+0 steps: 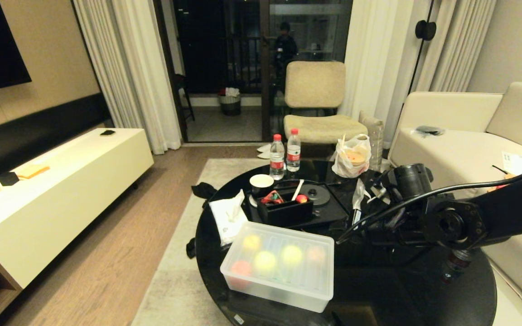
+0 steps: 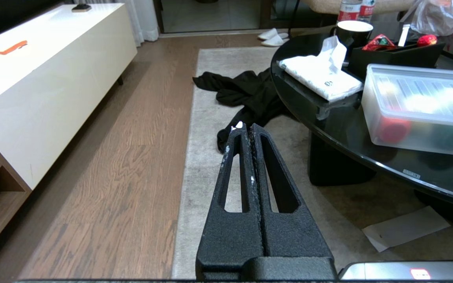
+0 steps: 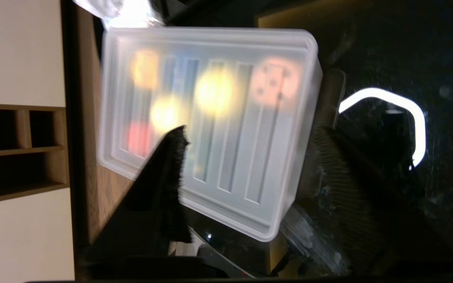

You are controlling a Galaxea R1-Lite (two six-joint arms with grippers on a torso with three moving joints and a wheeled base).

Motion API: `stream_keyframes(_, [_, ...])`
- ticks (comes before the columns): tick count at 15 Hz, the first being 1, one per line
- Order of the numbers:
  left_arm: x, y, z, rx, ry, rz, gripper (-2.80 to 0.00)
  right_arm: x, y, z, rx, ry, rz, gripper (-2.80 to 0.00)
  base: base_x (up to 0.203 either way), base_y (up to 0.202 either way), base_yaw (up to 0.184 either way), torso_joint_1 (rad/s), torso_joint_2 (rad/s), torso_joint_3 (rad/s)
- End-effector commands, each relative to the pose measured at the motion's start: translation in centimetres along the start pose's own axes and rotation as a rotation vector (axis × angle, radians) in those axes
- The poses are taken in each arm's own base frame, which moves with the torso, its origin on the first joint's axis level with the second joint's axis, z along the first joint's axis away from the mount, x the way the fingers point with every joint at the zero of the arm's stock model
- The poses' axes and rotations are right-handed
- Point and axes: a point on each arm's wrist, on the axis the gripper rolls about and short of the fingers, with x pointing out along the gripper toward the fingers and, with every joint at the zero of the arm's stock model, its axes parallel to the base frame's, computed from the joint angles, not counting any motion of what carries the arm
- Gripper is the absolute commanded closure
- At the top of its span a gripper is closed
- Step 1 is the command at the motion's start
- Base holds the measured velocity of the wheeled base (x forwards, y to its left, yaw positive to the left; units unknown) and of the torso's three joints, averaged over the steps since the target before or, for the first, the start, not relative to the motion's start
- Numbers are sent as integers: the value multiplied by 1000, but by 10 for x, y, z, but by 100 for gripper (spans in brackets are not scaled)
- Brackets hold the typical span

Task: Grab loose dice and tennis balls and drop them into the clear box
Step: Close the lid

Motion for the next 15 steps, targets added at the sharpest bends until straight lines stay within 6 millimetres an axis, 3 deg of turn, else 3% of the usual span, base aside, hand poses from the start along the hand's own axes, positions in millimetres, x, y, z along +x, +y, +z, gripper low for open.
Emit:
stream_keyframes(1, [0, 0, 0, 0, 2, 0, 0, -10, 9, 9, -9, -27, 20, 0, 0, 0, 0, 0, 0, 0])
stream_keyframes(4, [0, 0, -1, 0, 3, 0, 0, -10, 22, 20, -11, 11, 20, 0, 0, 0, 0, 0, 0, 0])
stream_keyframes(8, [0, 0, -1, 0, 3, 1, 0, 9, 36, 10, -37, 89, 18, 0, 0, 0, 0, 0, 0, 0])
stream_keyframes(15, [0, 0, -1, 0, 4, -1, 0, 46, 20, -13, -59, 207, -99, 0, 0, 0, 0, 0, 0, 0])
